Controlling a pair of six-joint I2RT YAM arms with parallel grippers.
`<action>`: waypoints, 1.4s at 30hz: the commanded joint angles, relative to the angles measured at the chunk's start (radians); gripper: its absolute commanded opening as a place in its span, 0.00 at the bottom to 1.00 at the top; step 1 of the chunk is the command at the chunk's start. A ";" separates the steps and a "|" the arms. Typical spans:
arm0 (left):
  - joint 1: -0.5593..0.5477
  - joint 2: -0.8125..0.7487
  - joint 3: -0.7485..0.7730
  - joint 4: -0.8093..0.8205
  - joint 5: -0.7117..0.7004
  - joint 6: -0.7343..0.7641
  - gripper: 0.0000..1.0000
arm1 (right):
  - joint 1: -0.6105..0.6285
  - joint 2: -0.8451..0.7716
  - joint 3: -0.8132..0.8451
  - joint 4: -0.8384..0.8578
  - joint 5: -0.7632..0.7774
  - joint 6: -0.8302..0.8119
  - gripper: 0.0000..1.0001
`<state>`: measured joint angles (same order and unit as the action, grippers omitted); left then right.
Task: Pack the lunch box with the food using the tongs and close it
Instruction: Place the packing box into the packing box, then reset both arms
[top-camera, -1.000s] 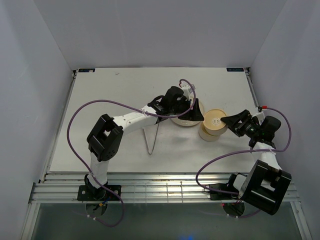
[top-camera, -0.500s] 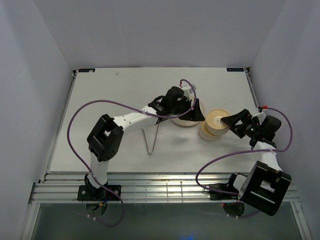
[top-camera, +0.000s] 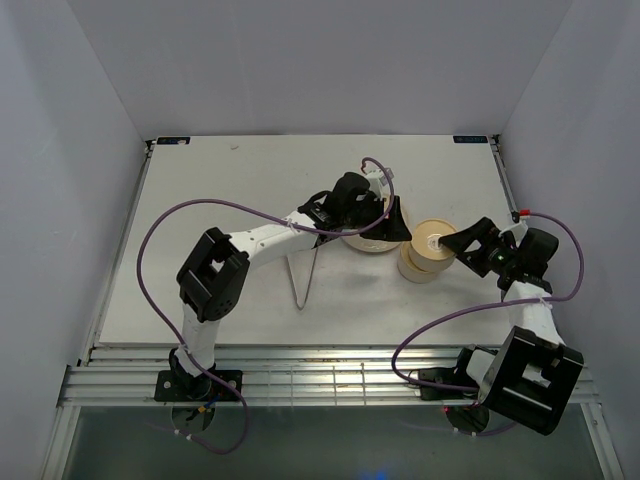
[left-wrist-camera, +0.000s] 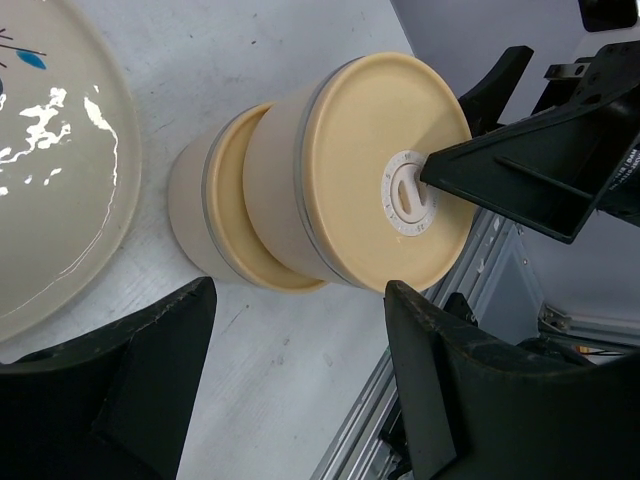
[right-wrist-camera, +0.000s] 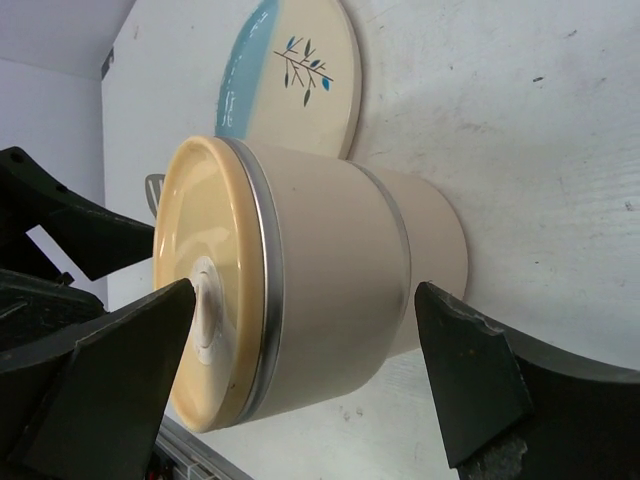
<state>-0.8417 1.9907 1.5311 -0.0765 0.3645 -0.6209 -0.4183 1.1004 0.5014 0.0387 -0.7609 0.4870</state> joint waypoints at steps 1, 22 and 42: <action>-0.007 0.000 0.035 0.012 0.017 0.000 0.78 | 0.007 -0.030 0.054 -0.037 0.047 -0.045 0.96; -0.007 -0.072 0.018 -0.063 -0.122 0.053 0.81 | 0.024 -0.140 0.138 -0.219 0.150 -0.105 0.96; -0.004 -0.832 -0.457 -0.091 -0.596 0.188 0.98 | 0.899 -0.281 0.493 -0.422 0.942 -0.131 0.90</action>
<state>-0.8417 1.2503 1.1603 -0.1928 -0.1581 -0.4667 0.3706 0.8116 0.9527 -0.3725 -0.0521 0.3801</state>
